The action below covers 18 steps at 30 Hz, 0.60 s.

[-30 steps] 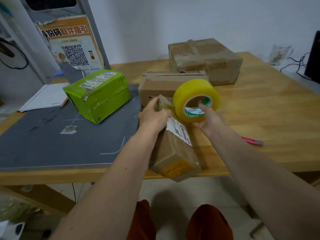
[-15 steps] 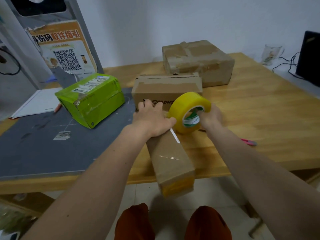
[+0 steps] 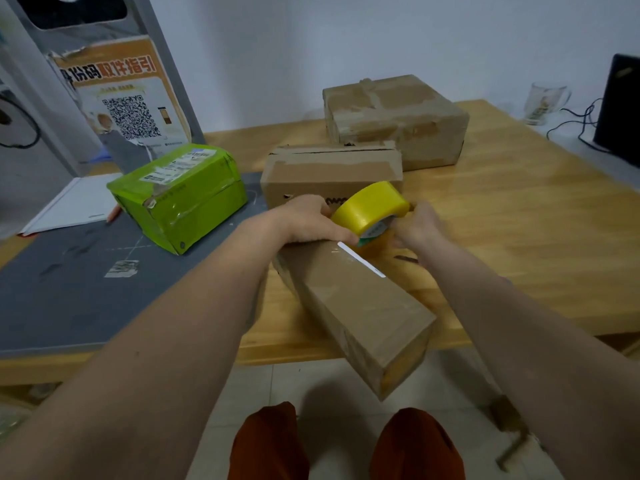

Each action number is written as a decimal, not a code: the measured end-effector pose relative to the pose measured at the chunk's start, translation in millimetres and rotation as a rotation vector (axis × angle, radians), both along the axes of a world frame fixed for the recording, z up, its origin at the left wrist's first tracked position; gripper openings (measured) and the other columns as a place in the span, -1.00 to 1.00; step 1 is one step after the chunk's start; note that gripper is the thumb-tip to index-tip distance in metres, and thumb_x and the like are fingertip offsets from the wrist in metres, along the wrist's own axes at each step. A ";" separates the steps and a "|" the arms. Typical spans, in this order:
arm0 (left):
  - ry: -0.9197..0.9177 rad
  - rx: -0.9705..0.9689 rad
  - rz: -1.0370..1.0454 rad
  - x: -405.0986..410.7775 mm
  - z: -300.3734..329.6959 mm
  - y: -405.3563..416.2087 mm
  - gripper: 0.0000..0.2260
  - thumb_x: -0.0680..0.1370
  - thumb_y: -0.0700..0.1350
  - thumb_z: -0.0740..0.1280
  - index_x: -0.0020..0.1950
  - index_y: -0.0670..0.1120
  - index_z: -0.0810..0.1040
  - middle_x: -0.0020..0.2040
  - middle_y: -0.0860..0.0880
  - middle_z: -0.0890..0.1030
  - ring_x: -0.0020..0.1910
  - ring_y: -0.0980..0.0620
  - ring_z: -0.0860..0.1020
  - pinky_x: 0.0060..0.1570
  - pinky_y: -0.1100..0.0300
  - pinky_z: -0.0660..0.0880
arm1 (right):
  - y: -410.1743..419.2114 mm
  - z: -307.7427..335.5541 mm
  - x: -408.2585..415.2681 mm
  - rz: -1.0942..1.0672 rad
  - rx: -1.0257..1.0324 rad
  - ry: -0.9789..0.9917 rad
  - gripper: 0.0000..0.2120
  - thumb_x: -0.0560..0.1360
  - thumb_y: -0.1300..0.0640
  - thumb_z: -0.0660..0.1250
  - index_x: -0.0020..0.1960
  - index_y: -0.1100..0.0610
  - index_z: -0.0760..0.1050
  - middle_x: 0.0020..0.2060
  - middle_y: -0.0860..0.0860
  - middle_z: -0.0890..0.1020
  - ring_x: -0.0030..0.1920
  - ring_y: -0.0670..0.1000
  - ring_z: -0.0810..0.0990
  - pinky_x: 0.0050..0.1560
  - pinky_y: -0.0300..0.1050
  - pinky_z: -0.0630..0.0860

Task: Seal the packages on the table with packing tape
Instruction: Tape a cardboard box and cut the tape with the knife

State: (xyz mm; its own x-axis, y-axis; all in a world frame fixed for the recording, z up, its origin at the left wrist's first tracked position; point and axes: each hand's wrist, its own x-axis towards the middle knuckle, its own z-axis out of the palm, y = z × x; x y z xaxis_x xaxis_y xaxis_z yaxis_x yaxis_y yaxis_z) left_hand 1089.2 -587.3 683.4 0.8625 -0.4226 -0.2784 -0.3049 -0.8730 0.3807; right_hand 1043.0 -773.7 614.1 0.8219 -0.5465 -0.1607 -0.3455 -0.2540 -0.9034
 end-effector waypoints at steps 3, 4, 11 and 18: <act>0.046 0.030 -0.050 6.6 2.0 -1.9 -0.24 0.29 0.38 0.46 0.35 -0.03 0.50 0.22 0.02 0.52 0.11 0.01 0.48 0.01 0.14 0.38 | -12.7 1.0 -25.6 0.081 -0.396 0.027 -0.60 0.50 0.08 0.41 0.29 0.14 0.42 0.15 0.08 0.53 0.13 0.12 0.51 -0.06 -0.07 0.39; 0.056 0.017 -0.054 7.4 0.3 -2.8 -0.25 0.31 0.40 0.42 0.35 -0.03 0.51 0.21 0.04 0.50 0.11 0.02 0.46 0.03 0.14 0.36 | -17.0 0.0 -34.1 0.110 -0.527 0.075 -0.60 0.50 0.06 0.42 0.28 0.13 0.45 0.17 0.08 0.53 0.16 0.13 0.50 -0.06 -0.08 0.37; 0.018 -0.171 0.094 1.6 -13.3 -5.7 -0.43 0.42 0.37 0.33 0.17 -0.05 0.64 0.13 -0.05 0.60 -0.03 0.00 0.52 0.00 0.14 0.40 | -29.4 -8.7 -59.6 0.220 -0.822 0.432 -0.83 0.54 0.10 0.34 -0.15 0.17 0.45 -0.03 0.16 0.59 0.04 0.22 0.54 -0.11 -0.07 0.42; 0.059 -0.161 0.163 -7.5 -8.3 -5.1 -0.35 0.41 0.37 0.35 0.26 -0.09 0.60 0.26 -0.09 0.56 0.20 -0.09 0.54 0.24 0.04 0.45 | -29.4 17.8 -76.8 0.508 -0.303 0.130 -0.95 0.49 0.23 0.44 -0.12 0.21 0.67 -0.16 0.21 0.69 -0.17 0.09 0.62 -0.13 -0.06 0.55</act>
State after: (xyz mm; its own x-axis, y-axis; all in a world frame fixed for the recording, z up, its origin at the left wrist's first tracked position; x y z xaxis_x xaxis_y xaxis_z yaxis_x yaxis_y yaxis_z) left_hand 1081.7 -592.4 675.1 0.9074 -0.3219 -0.2703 -0.1380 -0.8355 0.5319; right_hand 966.2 -803.1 631.9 0.9760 -0.1282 -0.1759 -0.2165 -0.6557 -0.7233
